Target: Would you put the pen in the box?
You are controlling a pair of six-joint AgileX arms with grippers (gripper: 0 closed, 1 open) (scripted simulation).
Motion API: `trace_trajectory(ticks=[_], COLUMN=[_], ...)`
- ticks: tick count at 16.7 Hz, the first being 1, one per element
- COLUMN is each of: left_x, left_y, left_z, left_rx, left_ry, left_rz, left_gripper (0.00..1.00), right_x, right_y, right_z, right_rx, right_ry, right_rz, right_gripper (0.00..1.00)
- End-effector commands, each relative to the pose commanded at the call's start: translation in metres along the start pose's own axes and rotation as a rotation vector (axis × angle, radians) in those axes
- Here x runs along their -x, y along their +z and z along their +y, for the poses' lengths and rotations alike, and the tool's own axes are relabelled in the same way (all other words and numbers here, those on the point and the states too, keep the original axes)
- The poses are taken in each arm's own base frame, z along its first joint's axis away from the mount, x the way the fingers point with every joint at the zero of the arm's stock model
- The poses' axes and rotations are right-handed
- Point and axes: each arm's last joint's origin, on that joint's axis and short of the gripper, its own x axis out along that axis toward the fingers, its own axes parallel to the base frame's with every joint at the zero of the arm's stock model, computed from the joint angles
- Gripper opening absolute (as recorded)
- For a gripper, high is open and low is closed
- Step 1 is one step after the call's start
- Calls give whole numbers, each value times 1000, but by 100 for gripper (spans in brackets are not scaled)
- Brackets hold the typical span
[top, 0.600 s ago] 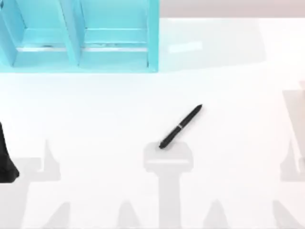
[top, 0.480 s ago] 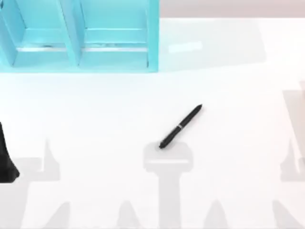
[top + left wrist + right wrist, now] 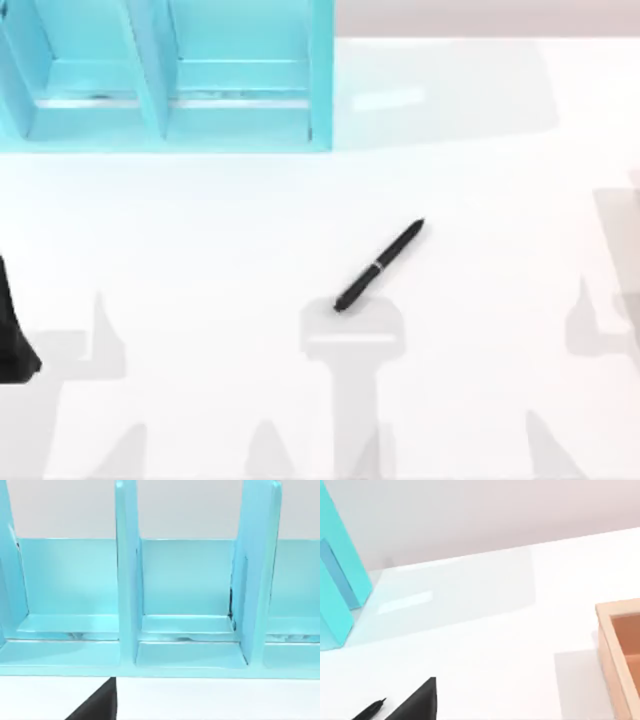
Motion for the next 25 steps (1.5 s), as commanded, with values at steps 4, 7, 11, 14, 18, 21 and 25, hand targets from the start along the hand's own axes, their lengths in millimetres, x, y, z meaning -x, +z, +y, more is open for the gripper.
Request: trace_trajectory(ticks=[4, 7, 11, 14, 18, 21, 25], left_x=[0, 0, 0, 0, 0, 0, 0], left_y=[0, 0, 0, 0, 0, 0, 0], left_z=[0, 0, 0, 0, 0, 0, 0], left_rx=[0, 0, 0, 0, 0, 0, 0], left_ry=[0, 0, 0, 0, 0, 0, 0], left_rz=[0, 0, 0, 0, 0, 0, 0], left_gripper=[100, 100, 100, 100, 100, 100, 100], right_x=[-25, -62, -131, -184, -244, -274, -296], right_y=[34, 50, 50, 38, 17, 6, -3], right_z=[21, 42, 79, 112, 158, 188, 213], right_rx=[-177, -293, -385, -417, -453, -488, -528], right_ry=[-13, -97, -292, -448, -587, -621, -619], right_rz=[309, 593, 934, 1103, 1195, 1198, 1180], right_gripper=[100, 100, 100, 100, 100, 100, 100])
